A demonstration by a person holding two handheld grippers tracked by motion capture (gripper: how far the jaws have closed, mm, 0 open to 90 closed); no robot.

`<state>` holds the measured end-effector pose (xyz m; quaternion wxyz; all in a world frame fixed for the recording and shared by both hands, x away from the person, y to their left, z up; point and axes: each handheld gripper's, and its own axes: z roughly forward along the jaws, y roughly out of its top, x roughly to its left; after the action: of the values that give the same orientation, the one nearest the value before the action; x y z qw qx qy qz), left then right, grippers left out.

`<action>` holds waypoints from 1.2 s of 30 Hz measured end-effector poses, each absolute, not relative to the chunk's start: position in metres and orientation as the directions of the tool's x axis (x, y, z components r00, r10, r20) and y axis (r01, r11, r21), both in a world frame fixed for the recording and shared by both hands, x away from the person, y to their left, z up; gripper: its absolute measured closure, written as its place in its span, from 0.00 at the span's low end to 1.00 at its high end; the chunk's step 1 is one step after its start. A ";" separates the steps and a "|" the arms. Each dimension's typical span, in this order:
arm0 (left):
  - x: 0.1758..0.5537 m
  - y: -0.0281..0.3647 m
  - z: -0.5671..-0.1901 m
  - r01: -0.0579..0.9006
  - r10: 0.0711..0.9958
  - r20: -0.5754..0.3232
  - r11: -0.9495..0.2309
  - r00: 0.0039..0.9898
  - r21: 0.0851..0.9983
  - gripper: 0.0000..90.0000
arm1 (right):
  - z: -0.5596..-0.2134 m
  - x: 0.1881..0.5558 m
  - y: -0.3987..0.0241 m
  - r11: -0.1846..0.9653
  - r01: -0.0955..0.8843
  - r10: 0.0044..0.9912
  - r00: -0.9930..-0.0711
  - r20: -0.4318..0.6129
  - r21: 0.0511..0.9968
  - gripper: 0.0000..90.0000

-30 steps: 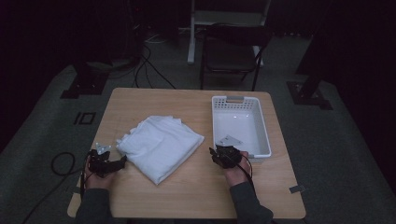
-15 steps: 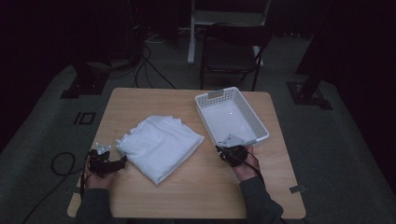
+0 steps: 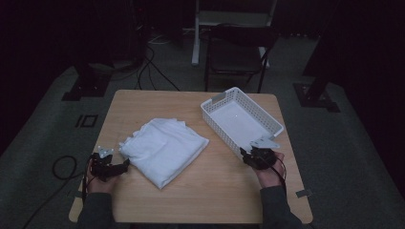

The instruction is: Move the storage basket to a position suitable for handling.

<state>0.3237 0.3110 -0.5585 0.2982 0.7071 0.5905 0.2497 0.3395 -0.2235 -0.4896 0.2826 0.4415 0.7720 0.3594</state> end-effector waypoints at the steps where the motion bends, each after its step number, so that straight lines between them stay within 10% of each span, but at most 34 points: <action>1: 0.324 0.311 -0.558 0.686 0.984 0.001 -0.124 0.178 0.717 0.16 | -0.488 0.339 -0.229 0.311 0.488 0.899 -0.429 -0.085 0.816 0.50; 22: 0.324 0.311 -0.559 0.686 0.984 0.001 -0.124 0.177 0.717 0.16 | -0.488 0.335 -0.248 0.034 0.598 0.999 -0.031 -0.019 0.801 0.35; 36: 0.324 0.311 -0.559 0.686 0.984 0.001 -0.124 0.177 0.717 0.16 | -0.492 0.352 -0.248 0.043 0.598 0.998 -0.063 -0.007 0.800 0.59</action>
<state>0.3236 0.3108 -0.5585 0.2983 0.7066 0.5908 0.2501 0.3518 -0.2476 -0.4916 0.3085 0.6110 0.6530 0.3243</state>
